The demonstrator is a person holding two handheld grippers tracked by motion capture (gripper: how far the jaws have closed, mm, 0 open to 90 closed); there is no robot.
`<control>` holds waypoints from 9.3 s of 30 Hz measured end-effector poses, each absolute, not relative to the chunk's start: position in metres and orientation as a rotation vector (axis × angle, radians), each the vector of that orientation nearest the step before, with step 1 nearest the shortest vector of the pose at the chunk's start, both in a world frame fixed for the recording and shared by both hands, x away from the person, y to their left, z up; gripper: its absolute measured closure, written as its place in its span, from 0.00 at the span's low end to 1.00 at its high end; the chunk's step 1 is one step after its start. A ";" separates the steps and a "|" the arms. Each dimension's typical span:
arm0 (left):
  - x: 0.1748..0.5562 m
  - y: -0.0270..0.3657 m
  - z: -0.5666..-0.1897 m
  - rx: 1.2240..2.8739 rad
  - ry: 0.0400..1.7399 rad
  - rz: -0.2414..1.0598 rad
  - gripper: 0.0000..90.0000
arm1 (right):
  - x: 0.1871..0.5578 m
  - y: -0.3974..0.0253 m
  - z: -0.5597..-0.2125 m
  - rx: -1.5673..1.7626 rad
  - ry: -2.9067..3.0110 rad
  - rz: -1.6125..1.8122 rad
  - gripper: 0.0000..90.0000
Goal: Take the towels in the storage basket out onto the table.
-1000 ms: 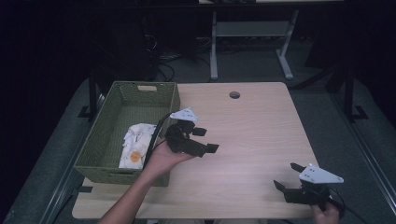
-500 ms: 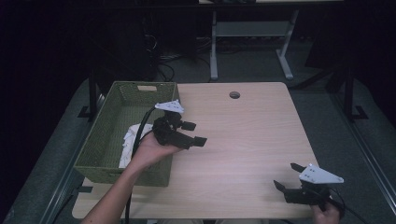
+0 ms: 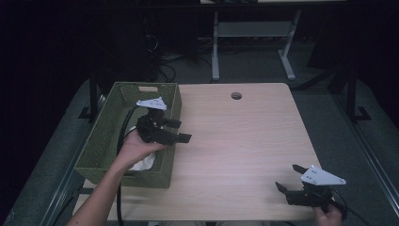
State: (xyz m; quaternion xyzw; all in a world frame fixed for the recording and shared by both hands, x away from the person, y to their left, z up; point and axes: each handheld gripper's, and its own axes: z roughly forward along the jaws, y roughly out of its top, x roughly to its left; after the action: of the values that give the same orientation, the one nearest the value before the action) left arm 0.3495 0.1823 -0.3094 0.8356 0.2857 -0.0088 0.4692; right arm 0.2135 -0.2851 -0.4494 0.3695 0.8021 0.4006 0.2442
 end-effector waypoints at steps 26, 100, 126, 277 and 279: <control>0.362 0.245 -0.321 2.051 0.807 -0.004 0.24 | 0.214 -0.285 -0.450 1.009 2.193 1.097 0.15; 0.408 0.257 -0.425 2.739 1.395 0.148 0.61 | 0.211 -0.284 -0.448 0.973 2.200 1.110 0.15; 0.404 0.289 -0.401 2.481 1.547 0.225 0.81 | 0.211 -0.284 -0.448 0.972 2.202 1.106 0.15; 0.398 0.093 -0.295 2.142 0.731 -0.117 0.80 | 0.212 -0.291 -0.444 0.948 2.137 1.181 0.15; 0.401 0.084 -0.302 2.158 0.732 -0.121 0.80 | 0.212 -0.291 -0.444 0.948 2.142 1.180 0.15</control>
State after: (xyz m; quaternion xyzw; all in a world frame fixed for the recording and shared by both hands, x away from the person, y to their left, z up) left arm 0.4009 0.0837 -0.3019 0.8598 0.2914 -0.0482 0.4165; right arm 0.2117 -0.2906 -0.4437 0.3493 0.7894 0.4347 0.2567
